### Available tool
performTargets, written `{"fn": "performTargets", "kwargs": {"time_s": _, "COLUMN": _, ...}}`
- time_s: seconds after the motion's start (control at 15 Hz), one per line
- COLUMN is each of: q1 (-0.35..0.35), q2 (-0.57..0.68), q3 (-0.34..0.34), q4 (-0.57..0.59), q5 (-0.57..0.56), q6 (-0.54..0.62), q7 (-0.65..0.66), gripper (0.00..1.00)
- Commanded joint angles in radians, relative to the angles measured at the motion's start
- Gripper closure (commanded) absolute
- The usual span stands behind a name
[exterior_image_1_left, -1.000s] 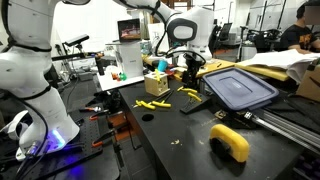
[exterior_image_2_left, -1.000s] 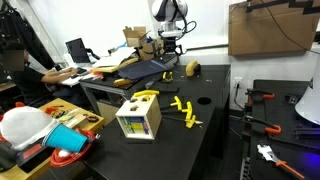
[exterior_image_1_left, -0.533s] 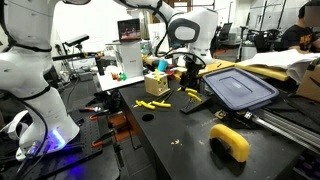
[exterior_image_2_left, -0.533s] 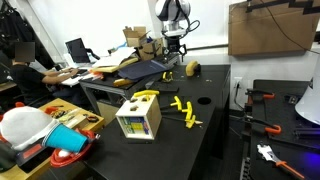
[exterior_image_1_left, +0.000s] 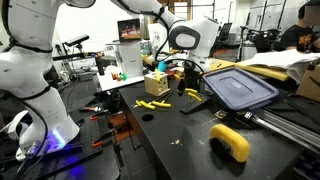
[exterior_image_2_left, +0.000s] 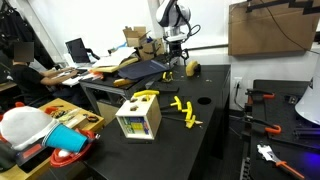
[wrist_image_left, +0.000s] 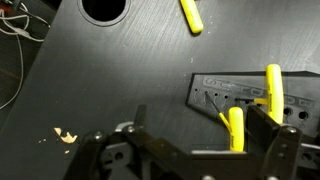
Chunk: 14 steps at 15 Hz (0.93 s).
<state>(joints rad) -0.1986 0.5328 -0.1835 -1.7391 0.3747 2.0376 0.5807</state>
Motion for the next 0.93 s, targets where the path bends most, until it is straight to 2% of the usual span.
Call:
{"fn": "performTargets", "kwargs": {"time_s": 0.0, "q1": 0.006, "q2": 0.005, "q3": 0.003, "q4": 0.006, "q5": -0.001, "q6": 0.004, "q7": -0.007, "gripper": 0.0}}
{"fn": "performTargets", "kwargs": {"time_s": 0.33, "q1": 0.015, "q2": 0.0, "q3": 0.006, "q4": 0.006, "q5": -0.001, "q6": 0.058, "q7": -0.013, "gripper": 0.0}}
{"fn": "performTargets", "kwargs": {"time_s": 0.87, "q1": 0.02, "q2": 0.066, "q3": -0.003, "q4": 0.059, "q5": -0.034, "q6": 0.136, "q7": -0.004, "gripper": 0.0}}
